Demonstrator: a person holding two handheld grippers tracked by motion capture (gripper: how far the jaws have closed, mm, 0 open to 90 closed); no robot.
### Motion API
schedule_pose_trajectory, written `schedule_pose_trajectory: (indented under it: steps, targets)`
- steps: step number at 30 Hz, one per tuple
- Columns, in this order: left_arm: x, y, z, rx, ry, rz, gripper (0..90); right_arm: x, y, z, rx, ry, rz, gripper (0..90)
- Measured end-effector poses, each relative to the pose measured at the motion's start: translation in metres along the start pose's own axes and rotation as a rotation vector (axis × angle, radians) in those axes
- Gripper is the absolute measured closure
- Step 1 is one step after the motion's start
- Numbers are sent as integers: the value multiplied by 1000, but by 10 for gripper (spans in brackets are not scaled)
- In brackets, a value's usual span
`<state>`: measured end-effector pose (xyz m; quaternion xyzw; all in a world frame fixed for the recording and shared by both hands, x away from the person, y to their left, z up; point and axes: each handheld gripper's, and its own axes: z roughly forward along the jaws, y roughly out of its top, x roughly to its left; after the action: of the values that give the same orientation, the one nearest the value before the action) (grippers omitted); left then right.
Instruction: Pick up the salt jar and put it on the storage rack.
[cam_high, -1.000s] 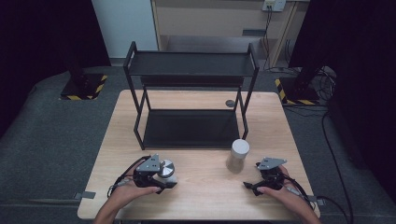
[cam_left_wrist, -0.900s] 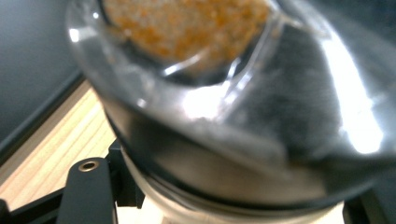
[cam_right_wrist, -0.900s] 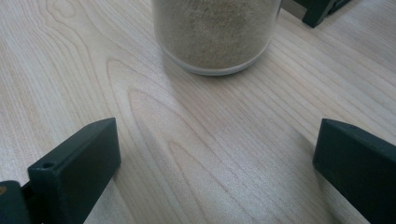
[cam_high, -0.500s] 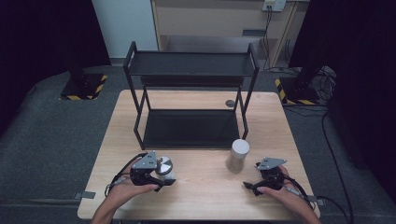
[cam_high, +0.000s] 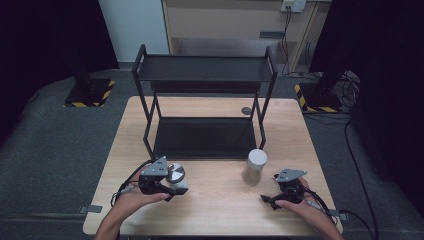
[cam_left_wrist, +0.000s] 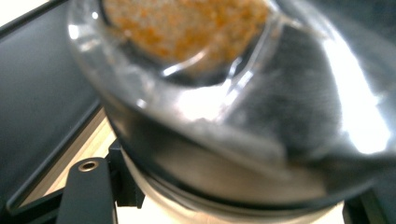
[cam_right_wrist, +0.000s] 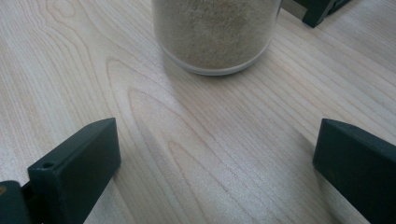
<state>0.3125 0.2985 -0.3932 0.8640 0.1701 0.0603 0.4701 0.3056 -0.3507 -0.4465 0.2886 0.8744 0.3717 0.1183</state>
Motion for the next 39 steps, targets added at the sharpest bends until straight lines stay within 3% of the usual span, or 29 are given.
schedule_pose_trajectory:
  steps: [28, 29, 30, 31, 32, 39]
  targets:
    - [17, 40, 2, 9, -40, 71, 298, 0, 0, 0, 0, 0, 0, 16]
    - [21, 39, 3, 2, -66, 79, 298, 0, 0, 0, 0, 0, 0, 16]
    - [19, 41, 1, 15, -47, 79, 298, 0, 0, 0, 0, 0, 0, 16]
    - [22, 41, 2, 9, -68, 85, 298, 0, 0, 0, 0, 0, 0, 16]
    - [19, 44, 0, 25, -44, 82, 298, 0, 0, 0, 0, 0, 0, 16]
    - [20, 48, -4, 29, -41, 99, 298, 0, 0, 0, 0, 0, 0, 16]
